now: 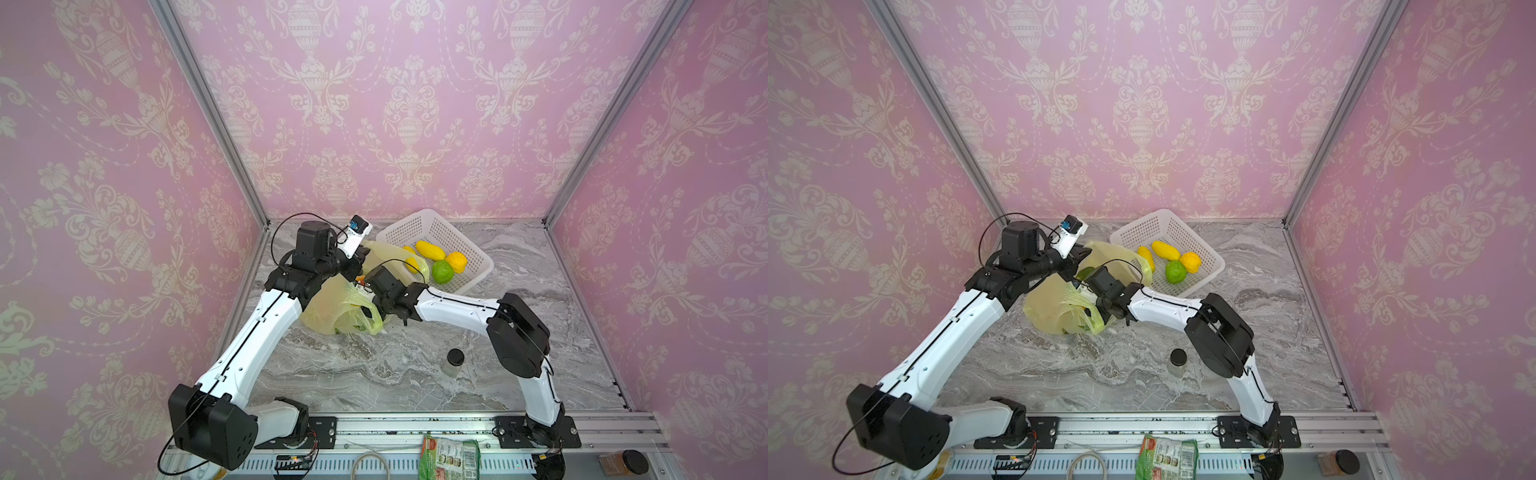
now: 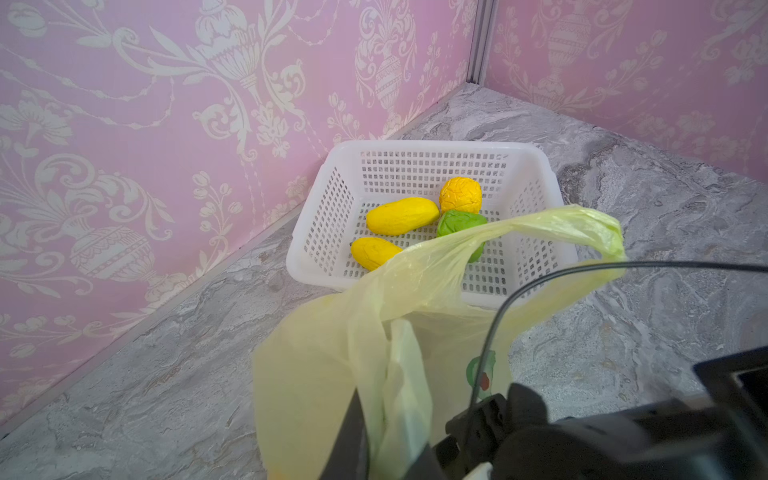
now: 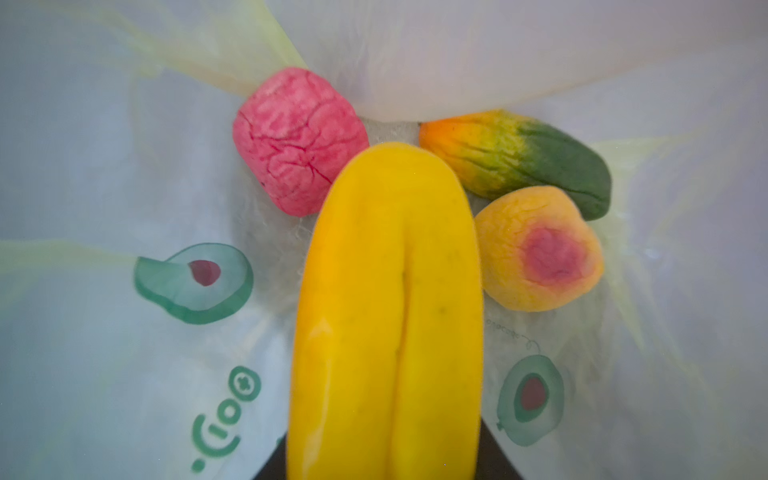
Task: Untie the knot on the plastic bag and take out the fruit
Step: 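Reach the right gripper down into the bag and grasp the long yellow fruit, then lift the long yellow fruit out of the bag and carry it over the basket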
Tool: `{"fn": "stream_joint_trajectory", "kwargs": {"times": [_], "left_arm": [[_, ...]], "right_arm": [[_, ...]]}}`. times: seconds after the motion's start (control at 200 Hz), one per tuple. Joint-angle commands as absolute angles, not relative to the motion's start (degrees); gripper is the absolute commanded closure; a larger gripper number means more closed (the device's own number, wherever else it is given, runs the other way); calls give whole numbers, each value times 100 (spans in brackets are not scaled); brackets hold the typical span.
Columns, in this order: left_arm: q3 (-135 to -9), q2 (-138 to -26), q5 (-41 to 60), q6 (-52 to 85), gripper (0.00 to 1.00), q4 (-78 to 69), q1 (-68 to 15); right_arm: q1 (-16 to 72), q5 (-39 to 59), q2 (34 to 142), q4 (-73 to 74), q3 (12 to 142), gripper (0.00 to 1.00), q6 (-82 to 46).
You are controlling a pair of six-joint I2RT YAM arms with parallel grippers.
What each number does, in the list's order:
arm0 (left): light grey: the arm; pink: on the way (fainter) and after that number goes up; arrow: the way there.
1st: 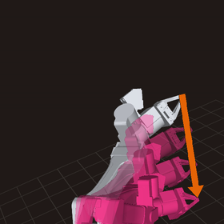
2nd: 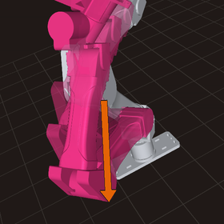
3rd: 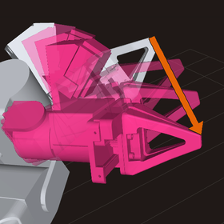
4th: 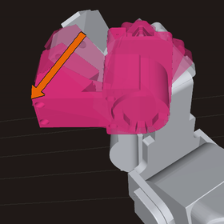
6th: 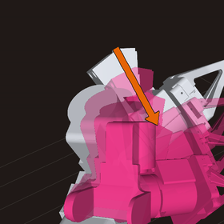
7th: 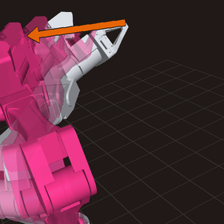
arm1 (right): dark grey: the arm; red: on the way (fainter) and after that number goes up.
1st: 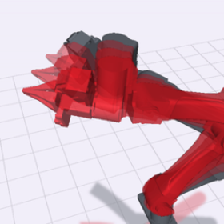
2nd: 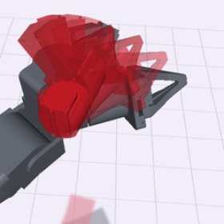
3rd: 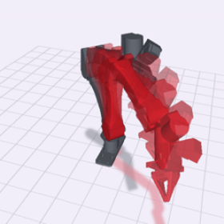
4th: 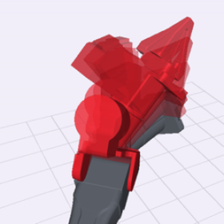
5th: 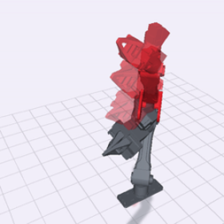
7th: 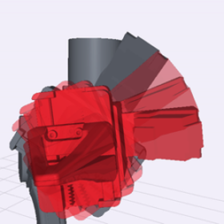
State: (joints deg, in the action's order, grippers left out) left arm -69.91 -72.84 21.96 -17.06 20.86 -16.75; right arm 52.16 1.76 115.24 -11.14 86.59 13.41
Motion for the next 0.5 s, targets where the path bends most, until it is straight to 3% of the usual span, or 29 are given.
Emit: {"fn": "stream_joint_trajectory", "kwargs": {"times": [0.0,0.495], "left_arm": [[-6961,-7198,2109,-1719,88,2153,-1737],[-6961,-7233,2143,-1662,88,2112,-1745]], "right_arm": [[5187,249,11013,-574,8296,74,1183],[4514,474,9102,504,6394,80,797]]}}
